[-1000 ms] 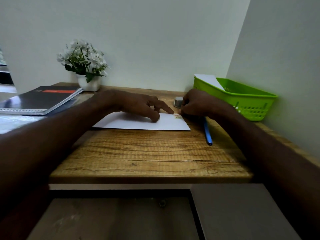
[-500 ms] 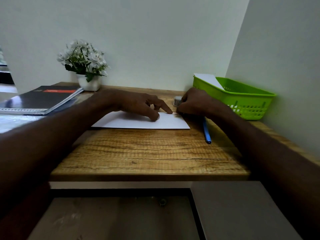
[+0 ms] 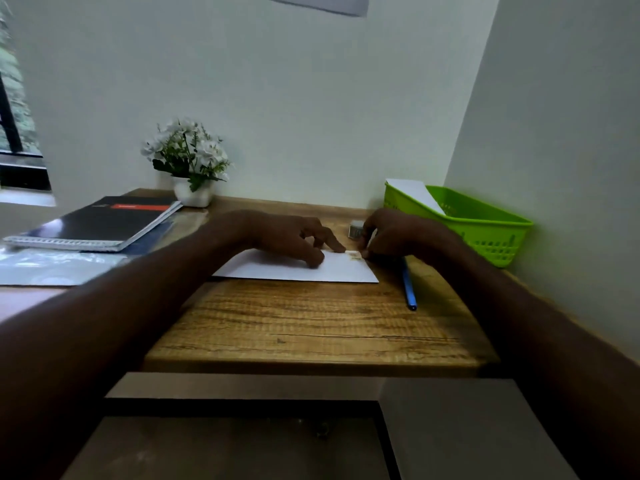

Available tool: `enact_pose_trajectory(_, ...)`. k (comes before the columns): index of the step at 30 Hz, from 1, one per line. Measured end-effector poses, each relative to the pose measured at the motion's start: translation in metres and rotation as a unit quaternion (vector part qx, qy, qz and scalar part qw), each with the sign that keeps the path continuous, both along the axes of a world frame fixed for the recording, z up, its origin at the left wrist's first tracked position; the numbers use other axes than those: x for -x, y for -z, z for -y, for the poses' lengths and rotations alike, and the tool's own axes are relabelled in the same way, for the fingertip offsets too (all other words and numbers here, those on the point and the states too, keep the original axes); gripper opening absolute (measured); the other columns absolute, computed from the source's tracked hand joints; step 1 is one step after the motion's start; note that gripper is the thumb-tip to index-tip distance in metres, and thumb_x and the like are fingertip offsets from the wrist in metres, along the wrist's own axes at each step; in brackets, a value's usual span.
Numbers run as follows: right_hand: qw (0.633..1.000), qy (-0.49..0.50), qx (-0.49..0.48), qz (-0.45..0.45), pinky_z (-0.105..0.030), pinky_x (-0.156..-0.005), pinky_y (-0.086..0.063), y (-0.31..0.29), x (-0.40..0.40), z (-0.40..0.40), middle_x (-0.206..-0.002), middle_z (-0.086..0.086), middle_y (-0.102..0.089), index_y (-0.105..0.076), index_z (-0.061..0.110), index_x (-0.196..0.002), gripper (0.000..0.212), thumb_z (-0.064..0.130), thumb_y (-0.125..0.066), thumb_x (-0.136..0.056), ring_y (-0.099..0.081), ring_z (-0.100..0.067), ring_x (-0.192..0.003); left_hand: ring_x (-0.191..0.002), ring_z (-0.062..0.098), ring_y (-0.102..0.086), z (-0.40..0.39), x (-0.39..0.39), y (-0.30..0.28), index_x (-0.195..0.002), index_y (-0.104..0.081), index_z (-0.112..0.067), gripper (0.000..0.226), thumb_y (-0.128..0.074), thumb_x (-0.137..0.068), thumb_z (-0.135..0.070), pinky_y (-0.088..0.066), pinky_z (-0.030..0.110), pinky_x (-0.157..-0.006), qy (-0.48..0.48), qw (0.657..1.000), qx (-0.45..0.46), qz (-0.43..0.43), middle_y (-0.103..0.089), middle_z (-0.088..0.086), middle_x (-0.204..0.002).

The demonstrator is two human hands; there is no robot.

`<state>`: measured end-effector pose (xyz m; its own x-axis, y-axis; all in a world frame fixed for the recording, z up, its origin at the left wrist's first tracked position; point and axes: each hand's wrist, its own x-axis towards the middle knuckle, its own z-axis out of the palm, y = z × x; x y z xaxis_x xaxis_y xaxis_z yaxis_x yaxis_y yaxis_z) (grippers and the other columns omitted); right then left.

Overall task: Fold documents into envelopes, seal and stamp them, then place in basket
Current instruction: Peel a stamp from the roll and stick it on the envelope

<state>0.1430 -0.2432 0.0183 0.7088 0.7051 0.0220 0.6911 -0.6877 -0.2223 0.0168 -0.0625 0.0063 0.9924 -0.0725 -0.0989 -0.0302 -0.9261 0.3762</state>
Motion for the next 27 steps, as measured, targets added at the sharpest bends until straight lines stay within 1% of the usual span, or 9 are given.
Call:
enact_pose_trajectory(3,0.999,-0.001,0.030,-0.031,-0.041,-0.094,-0.059,-0.008,0.006,0.005,-0.111,-0.011,-0.073,-0.076,0.009,-0.109,0.022,0.010,-0.076,-0.087,-0.070,-0.025,-0.103,-0.099,0.004,-0.051,0.000,0.006,0.000,-0.135,-0.059,-0.035,0.035,-0.065,-0.100,-0.031,-0.040,0.023,-0.083,-0.010,1.000,0.019,0.013,-0.055,-0.008,-0.124)
enact_pose_trajectory(7,1.000,0.014,-0.006,-0.025,-0.039,-0.086,-0.060,-0.008,0.016,0.012,-0.104,-0.015,-0.075,-0.078,0.003,-0.104,0.020,0.005,-0.075,-0.084,-0.072,-0.028,-0.101,-0.088,0.008,-0.055,0.004,0.017,0.002,-0.112,-0.063,-0.020,0.019,-0.066,-0.099,-0.034,-0.040,0.023,-0.072,-0.038,0.997,-0.012,0.072,-0.061,-0.013,-0.100)
enact_pose_trajectory(9,0.998,0.025,-0.039,0.034,-0.036,-0.072,-0.057,0.000,0.023,0.015,-0.096,-0.017,-0.077,-0.079,0.003,-0.096,0.016,0.008,-0.073,-0.082,-0.073,-0.030,-0.094,-0.086,0.010,-0.057,0.003,0.021,0.007,-0.100,-0.062,-0.016,0.013,-0.066,-0.099,-0.029,-0.041,0.027,-0.073,-0.038,0.985,-0.026,0.167,-0.063,-0.009,-0.095)
enact_pose_trajectory(11,0.988,0.039,-0.075,0.126,-0.030,-0.065,-0.044,0.010,0.031,0.015,-0.096,-0.019,-0.076,-0.078,0.003,-0.094,0.016,0.011,-0.068,-0.085,-0.071,-0.035,-0.095,-0.077,0.012,-0.055,0.001,0.027,0.012,-0.090,-0.060,-0.016,0.018,-0.065,-0.099,-0.031,-0.038,0.029,-0.066,-0.056,0.962,-0.039,0.265,-0.061,-0.005,-0.086)
enact_pose_trajectory(13,0.974,0.041,-0.113,0.190,-0.033,-0.067,-0.041,0.020,0.039,0.014,-0.100,-0.021,-0.073,-0.073,0.002,-0.095,0.016,0.012,-0.062,-0.089,-0.068,-0.039,-0.098,-0.077,0.017,-0.055,-0.002,0.037,0.013,-0.089,-0.059,-0.015,0.023,-0.063,-0.100,-0.035,-0.033,0.032,-0.061,-0.106,0.931,-0.102,0.334,-0.058,-0.003,-0.083)
enact_pose_trajectory(16,0.965,0.005,-0.095,0.245,-0.039,-0.079,-0.049,0.024,0.050,0.009,-0.110,-0.020,-0.070,-0.064,0.005,-0.109,0.021,0.009,-0.056,-0.091,-0.065,-0.040,-0.104,-0.091,0.027,-0.057,-0.011,0.058,0.014,-0.096,-0.053,-0.016,0.011,-0.064,-0.094,-0.013,-0.032,0.035,-0.069,-0.164,0.890,-0.195,0.379,-0.055,0.003,-0.096)
enact_pose_trajectory(19,0.969,-0.072,-0.116,0.205,-0.042,-0.096,-0.050,0.023,0.064,-0.006,-0.128,-0.014,-0.066,-0.060,0.011,-0.133,0.040,0.012,-0.057,-0.093,-0.062,-0.034,-0.118,-0.095,0.026,-0.054,-0.022,0.076,0.022,-0.103,-0.049,-0.019,0.038,-0.059,-0.076,0.006,-0.033,0.038,-0.073,-0.212,0.877,-0.180,0.392,-0.056,0.003,-0.104)
enact_pose_trajectory(23,0.981,-0.189,-0.010,0.039,-0.037,-0.112,-0.042,0.013,0.089,-0.024,-0.149,0.001,-0.055,-0.048,0.024,-0.150,0.061,0.053,-0.062,-0.097,-0.053,-0.020,-0.132,-0.109,0.033,-0.058,-0.026,0.082,0.028,-0.113,-0.054,-0.014,0.020,-0.058,-0.097,-0.024,-0.044,0.046,-0.085,-0.287,0.859,-0.216,0.364,-0.062,0.009,-0.114)
enact_pose_trajectory(27,0.979,-0.198,0.056,0.002,-0.036,-0.112,-0.041,0.000,0.089,-0.044,-0.150,-0.006,-0.053,-0.045,0.024,-0.152,0.068,0.050,-0.067,-0.094,-0.053,-0.022,-0.133,-0.109,0.032,-0.057,-0.025,0.082,0.029,-0.115,-0.055,-0.016,0.026,-0.061,-0.090,-0.010,-0.044,0.047,-0.086,-0.290,0.859,-0.229,0.355,-0.061,0.008,-0.113)
